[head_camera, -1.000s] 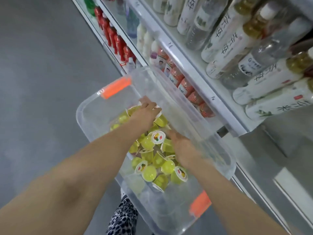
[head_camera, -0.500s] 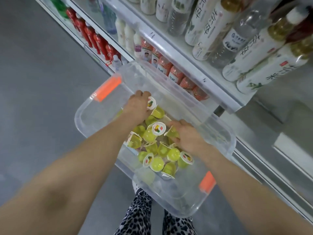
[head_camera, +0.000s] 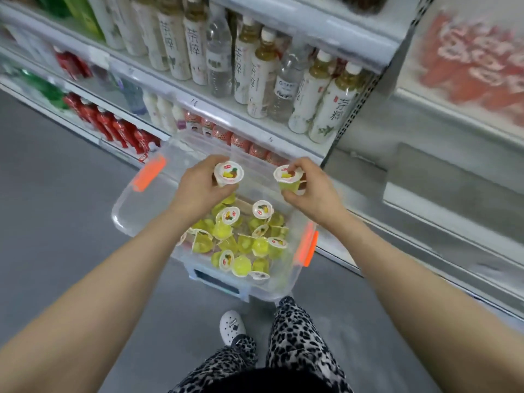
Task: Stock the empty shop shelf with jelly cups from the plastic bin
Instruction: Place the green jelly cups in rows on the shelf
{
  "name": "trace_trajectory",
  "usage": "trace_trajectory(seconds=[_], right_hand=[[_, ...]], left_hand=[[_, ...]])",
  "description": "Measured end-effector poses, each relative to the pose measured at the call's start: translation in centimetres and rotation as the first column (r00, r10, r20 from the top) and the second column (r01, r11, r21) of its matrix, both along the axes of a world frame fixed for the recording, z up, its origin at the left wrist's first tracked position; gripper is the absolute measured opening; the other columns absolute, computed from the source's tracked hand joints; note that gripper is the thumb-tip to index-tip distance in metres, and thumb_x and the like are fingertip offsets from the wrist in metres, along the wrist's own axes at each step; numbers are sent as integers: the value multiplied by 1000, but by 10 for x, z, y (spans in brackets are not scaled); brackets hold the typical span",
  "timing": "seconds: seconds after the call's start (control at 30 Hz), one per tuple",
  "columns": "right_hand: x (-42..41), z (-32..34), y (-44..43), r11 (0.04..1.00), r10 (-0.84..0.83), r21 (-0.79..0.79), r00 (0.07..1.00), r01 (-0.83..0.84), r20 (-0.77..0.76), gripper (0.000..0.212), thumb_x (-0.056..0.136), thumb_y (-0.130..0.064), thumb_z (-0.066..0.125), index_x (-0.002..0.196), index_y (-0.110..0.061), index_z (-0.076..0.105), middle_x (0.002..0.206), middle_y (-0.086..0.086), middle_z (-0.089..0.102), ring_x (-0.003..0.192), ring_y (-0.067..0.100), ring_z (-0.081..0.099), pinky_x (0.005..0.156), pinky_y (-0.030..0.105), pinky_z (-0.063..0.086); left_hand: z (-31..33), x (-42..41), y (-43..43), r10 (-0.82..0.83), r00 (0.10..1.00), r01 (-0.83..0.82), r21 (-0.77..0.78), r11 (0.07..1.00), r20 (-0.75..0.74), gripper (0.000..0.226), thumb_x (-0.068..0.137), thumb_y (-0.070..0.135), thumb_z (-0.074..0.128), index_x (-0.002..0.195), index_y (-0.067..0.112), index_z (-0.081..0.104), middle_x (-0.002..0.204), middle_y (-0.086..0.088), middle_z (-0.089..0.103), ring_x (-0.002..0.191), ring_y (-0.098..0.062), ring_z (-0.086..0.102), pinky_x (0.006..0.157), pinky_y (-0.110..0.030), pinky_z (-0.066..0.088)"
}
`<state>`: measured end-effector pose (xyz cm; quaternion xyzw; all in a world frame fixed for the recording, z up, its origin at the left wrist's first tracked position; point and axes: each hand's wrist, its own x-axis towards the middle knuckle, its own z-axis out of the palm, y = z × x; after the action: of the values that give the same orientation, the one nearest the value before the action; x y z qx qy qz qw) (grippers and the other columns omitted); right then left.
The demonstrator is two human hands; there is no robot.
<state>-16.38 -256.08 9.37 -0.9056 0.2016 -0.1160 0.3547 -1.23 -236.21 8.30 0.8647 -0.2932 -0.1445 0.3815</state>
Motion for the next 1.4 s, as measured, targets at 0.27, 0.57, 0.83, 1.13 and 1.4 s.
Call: trace_trajectory(seconds=[0.27,0.57,0.83,1.13,1.4], right_hand=[[-69,59,-45,963,-235,-87,951,256,202,35,77,-32,75,104,-27,54,104,-5,60,87,12,57,79,36,51],[-186,101,-115,865,-426,-140,853,482,302,33,78,-29,76,104,-26,56,103,-11,61,81,3,48,72,18,39],[-313,144,-197,782,-529,-179,788,597,315,36,76,-27,76,105,-25,56,106,-8,60,83,8,50,73,26,43],[-463,175,-286,679,-600,-216,701,701,386,34,73,-30,78,101,-25,58,104,-14,62,86,5,53,75,30,47],[-564,179,-343,609,-669,-188,627,770,400,35,73,-32,78,100,-26,57,107,-9,64,91,11,58,72,24,40]], left_hand=[[58,-51,-68,-158,987,151,-196,969,-20,51,66,43,81,110,33,58,102,12,69,91,-7,67,87,-39,55],[112,-135,-178,-380,923,382,-208,900,50,48,69,42,82,110,32,60,100,9,69,80,-8,65,62,-32,55],[151,-245,-284,-478,865,501,-247,829,152,45,68,40,83,108,29,64,101,10,69,82,-8,68,81,-36,55],[177,-384,-400,-526,816,577,-297,761,239,47,67,43,83,106,26,64,103,9,66,89,-7,61,82,-35,52],[195,-482,-484,-598,771,635,-332,697,219,45,65,43,84,102,31,61,101,10,65,83,-10,64,80,-40,54]])
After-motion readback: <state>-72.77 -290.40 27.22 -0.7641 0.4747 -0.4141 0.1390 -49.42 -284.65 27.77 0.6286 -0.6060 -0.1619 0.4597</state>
